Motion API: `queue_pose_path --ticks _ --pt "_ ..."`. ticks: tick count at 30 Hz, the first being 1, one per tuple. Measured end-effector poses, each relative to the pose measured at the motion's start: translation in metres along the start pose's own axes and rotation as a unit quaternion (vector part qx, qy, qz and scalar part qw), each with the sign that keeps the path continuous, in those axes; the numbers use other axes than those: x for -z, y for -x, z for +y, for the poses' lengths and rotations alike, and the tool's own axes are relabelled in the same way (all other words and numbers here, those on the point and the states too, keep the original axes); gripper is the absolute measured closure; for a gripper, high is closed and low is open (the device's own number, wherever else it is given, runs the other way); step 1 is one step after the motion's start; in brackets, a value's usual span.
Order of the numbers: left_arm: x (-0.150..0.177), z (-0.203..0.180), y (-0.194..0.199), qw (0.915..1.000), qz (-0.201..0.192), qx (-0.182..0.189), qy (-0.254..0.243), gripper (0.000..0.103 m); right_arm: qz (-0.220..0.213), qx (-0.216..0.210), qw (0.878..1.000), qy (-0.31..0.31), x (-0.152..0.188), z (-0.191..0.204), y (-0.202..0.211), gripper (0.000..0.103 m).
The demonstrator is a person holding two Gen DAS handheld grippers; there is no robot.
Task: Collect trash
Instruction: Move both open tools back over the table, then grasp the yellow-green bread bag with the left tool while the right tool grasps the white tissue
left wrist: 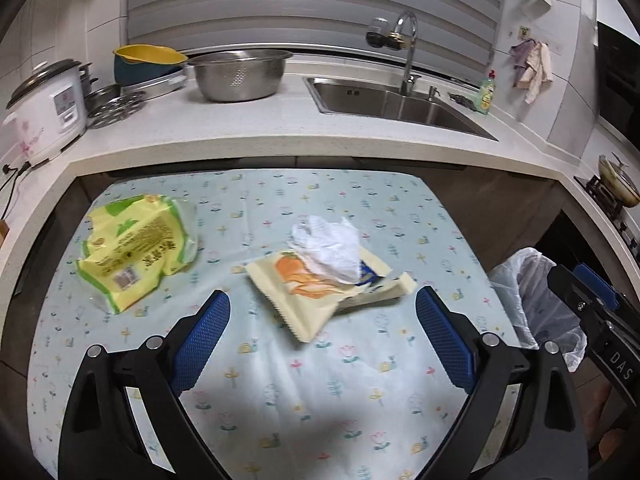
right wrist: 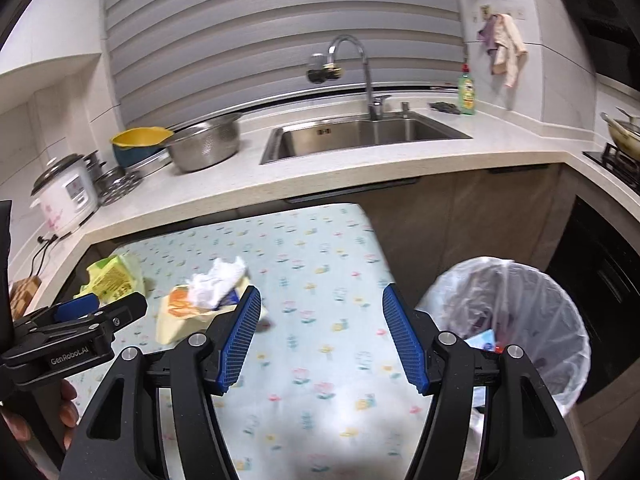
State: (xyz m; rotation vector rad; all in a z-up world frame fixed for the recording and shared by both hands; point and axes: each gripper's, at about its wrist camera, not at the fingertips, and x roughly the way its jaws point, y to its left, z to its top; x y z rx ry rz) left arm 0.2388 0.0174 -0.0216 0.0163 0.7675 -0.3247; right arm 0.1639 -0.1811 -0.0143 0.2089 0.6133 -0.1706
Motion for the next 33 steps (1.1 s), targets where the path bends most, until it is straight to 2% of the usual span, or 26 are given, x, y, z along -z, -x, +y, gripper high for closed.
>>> queue_pose_path --ticks 7,14,21,27,33 --pt "0.000 0.068 -0.002 0.9990 0.000 -0.044 0.002 0.013 0.022 -0.027 0.999 0.021 0.002 0.055 -0.029 0.042" --pt "-0.002 0.127 -0.011 0.9968 -0.005 -0.080 0.000 0.010 0.052 -0.039 0.997 0.041 0.000 0.093 -0.073 0.042" --pt "-0.008 0.164 -0.031 0.9946 -0.006 -0.103 -0.006 0.009 0.076 -0.034 0.995 0.050 0.000 0.112 -0.116 0.042" --pt "-0.011 0.182 -0.053 0.9921 -0.010 -0.121 -0.030 0.009 0.094 -0.028 0.993 0.060 0.002 0.121 -0.147 0.042" --pt "-0.014 0.190 -0.073 0.9911 -0.014 -0.117 -0.062 0.010 0.111 -0.030 0.991 0.062 0.007 0.126 -0.167 0.042"
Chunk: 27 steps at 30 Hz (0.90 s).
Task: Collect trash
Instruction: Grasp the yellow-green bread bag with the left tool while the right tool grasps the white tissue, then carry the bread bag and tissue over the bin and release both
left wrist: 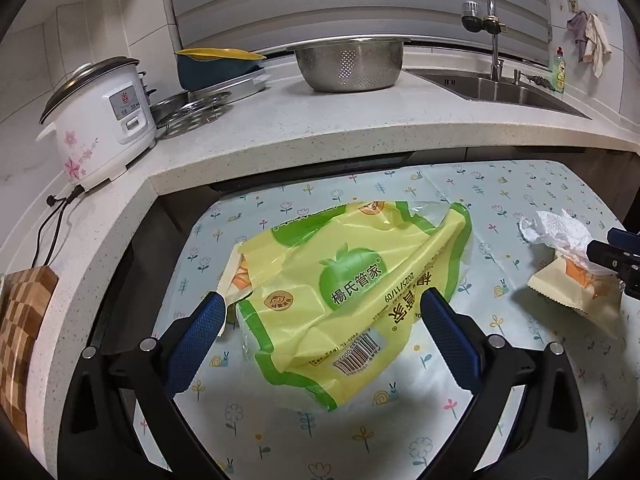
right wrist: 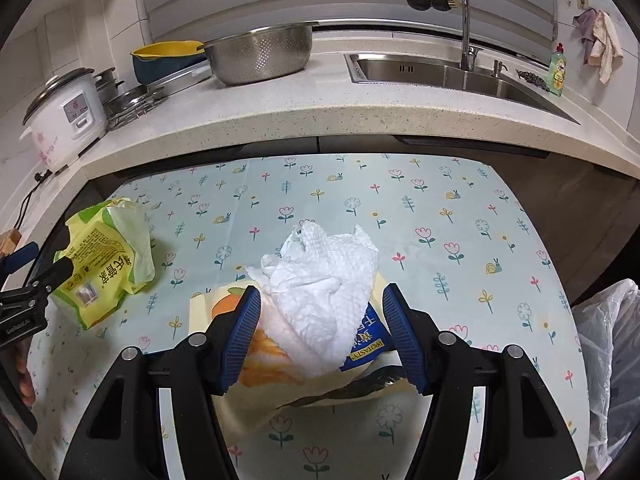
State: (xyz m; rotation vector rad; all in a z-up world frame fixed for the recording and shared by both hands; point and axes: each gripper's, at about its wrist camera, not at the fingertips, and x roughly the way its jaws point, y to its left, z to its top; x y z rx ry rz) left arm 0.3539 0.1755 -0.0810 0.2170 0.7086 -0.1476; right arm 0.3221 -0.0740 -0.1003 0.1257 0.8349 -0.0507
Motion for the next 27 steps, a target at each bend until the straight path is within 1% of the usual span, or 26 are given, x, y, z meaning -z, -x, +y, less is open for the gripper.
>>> queue_pose_path --ticks 2,3,4,5,7,8,9,11,14,19,27 --pt "0.001 0.000 -0.008 0.9999 0.005 0.009 -0.005 0.022 0.001 -0.001 1.000 0.000 0.002 0.001 -0.004 0.046" --pt "0.002 -0.001 -0.012 0.9998 0.013 0.015 -0.007 0.033 0.002 -0.001 1.000 0.001 0.003 0.001 -0.005 0.048" --pt "0.003 -0.001 -0.015 0.9996 0.019 0.020 -0.005 0.045 0.004 -0.002 1.000 0.001 0.004 0.002 -0.007 0.055" --pt "0.005 -0.002 -0.018 0.9993 0.025 0.029 -0.001 0.051 0.006 -0.002 1.000 0.000 0.006 0.002 -0.008 0.061" --pt "0.006 -0.003 -0.019 0.9991 0.030 0.032 0.003 0.075 0.008 -0.004 1.000 -0.001 0.008 0.003 -0.008 0.068" --pt "0.007 -0.005 -0.019 0.9989 0.032 0.035 0.006 0.081 0.007 -0.005 1.000 -0.002 0.009 0.002 -0.007 0.073" --pt "0.006 -0.006 -0.018 0.9989 0.031 0.033 0.009 0.085 0.006 -0.006 1.000 -0.004 0.009 0.002 -0.005 0.075" --pt "0.005 -0.010 -0.012 0.9990 0.024 0.034 0.014 0.087 0.001 -0.008 1.000 -0.006 0.009 0.000 0.001 0.089" --pt "-0.001 -0.018 0.006 0.9986 0.009 0.047 0.023 0.088 -0.014 -0.008 1.000 -0.010 0.006 -0.004 0.016 0.093" --pt "-0.016 -0.041 0.041 0.9969 -0.017 0.072 0.028 0.089 -0.050 -0.008 0.998 -0.023 -0.001 -0.017 0.055 0.094" --pt "-0.031 -0.098 0.103 0.9904 -0.050 0.127 0.025 0.089 -0.105 0.005 0.993 -0.047 -0.005 -0.058 0.125 0.094"
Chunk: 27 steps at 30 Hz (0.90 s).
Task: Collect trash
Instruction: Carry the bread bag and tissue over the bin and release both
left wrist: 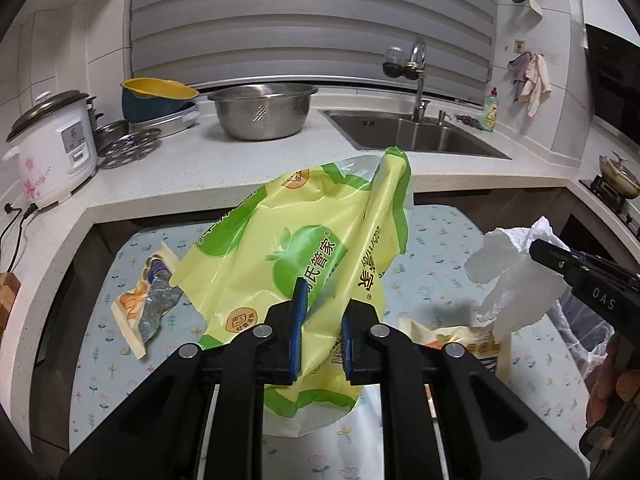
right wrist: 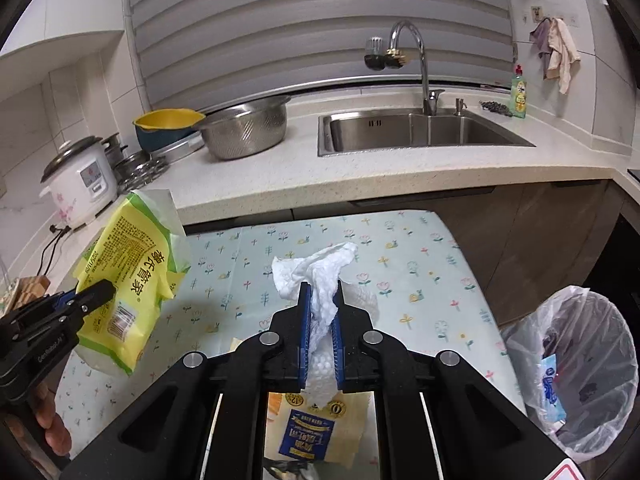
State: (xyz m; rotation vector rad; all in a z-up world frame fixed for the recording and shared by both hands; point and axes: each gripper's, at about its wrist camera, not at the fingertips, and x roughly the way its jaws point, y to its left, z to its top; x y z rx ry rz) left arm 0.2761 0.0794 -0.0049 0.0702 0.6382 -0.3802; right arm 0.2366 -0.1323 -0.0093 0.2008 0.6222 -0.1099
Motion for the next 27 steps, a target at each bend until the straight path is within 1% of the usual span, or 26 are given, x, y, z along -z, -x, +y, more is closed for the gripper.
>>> queue_pose_path --ticks 5,12,20,27 --pt "-0.006 -0.047 0.020 0.9995 -0.010 0.030 -0.008 0.089 -0.024 0.018 0.999 -0.015 -0.005 -0.036 0.037 0.094" --pt "-0.010 -0.120 0.040 0.9969 -0.019 0.070 -0.030 0.089 -0.038 0.043 0.997 -0.042 0.003 -0.089 0.077 0.094" --pt "-0.004 -0.201 0.042 0.9917 -0.008 0.114 -0.059 0.089 -0.044 0.077 0.993 -0.072 0.018 -0.155 0.109 0.094" --pt "0.003 -0.273 0.028 0.9843 0.014 0.157 -0.080 0.089 -0.041 0.108 0.988 -0.100 0.031 -0.209 0.122 0.094"
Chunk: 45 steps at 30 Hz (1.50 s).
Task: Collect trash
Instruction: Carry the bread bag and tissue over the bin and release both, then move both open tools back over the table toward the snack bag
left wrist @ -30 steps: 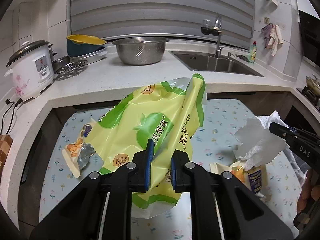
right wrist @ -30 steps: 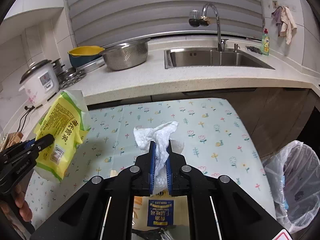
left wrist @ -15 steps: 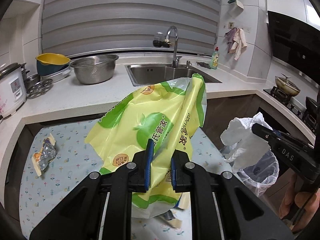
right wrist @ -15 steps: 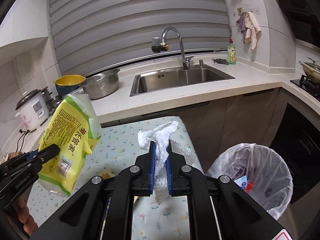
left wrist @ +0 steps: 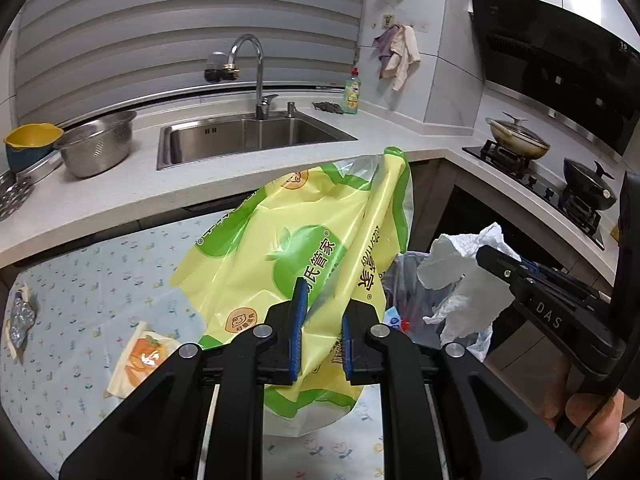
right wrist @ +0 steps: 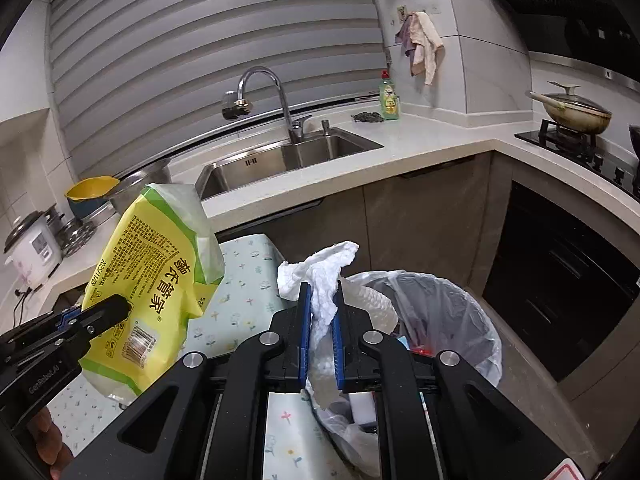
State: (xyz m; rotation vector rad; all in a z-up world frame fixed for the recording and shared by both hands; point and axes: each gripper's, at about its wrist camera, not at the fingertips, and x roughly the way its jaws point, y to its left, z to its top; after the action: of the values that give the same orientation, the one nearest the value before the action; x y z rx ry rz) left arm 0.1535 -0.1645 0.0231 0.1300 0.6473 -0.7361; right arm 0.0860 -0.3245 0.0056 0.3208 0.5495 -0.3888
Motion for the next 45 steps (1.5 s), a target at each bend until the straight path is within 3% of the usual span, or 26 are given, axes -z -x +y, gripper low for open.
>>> queue_pose_path --ticks 9,21,22,23,24,25,30,33,45 --pt "0.003 -0.058 -0.052 0.9983 0.038 0.039 -0.019 0.089 0.018 0.021 0.999 -0.027 0.013 -0.045 -0.014 0.094" --pt "0.007 -0.077 -0.090 0.9956 0.067 0.063 -0.017 0.087 0.022 0.030 0.999 -0.038 0.015 -0.065 -0.024 0.088" --pt "0.006 -0.077 -0.091 0.9960 0.067 0.058 -0.015 0.080 0.019 0.031 0.999 -0.039 0.015 -0.065 -0.024 0.080" --pt "0.005 -0.075 -0.092 0.9963 0.066 0.054 -0.014 0.074 0.014 0.035 0.998 -0.040 0.015 -0.065 -0.022 0.065" --pt "0.005 -0.074 -0.092 0.9965 0.065 0.051 -0.007 0.058 0.008 0.038 0.998 -0.040 0.014 -0.065 -0.021 0.059" --pt "0.004 -0.071 -0.091 0.9967 0.062 0.051 0.002 0.051 0.003 0.040 0.998 -0.041 0.014 -0.065 -0.020 0.053" --pt "0.002 -0.063 -0.084 0.9973 0.056 0.046 0.011 0.049 0.003 0.035 0.998 -0.043 0.013 -0.064 -0.018 0.053" --pt "0.001 -0.055 -0.076 0.9982 0.046 0.033 0.018 0.038 0.001 0.032 0.999 -0.039 0.011 -0.060 -0.015 0.053" --pt "0.001 -0.001 -0.037 0.9987 0.022 -0.011 0.046 0.038 -0.004 0.005 1.000 -0.009 0.009 -0.013 -0.008 0.051"
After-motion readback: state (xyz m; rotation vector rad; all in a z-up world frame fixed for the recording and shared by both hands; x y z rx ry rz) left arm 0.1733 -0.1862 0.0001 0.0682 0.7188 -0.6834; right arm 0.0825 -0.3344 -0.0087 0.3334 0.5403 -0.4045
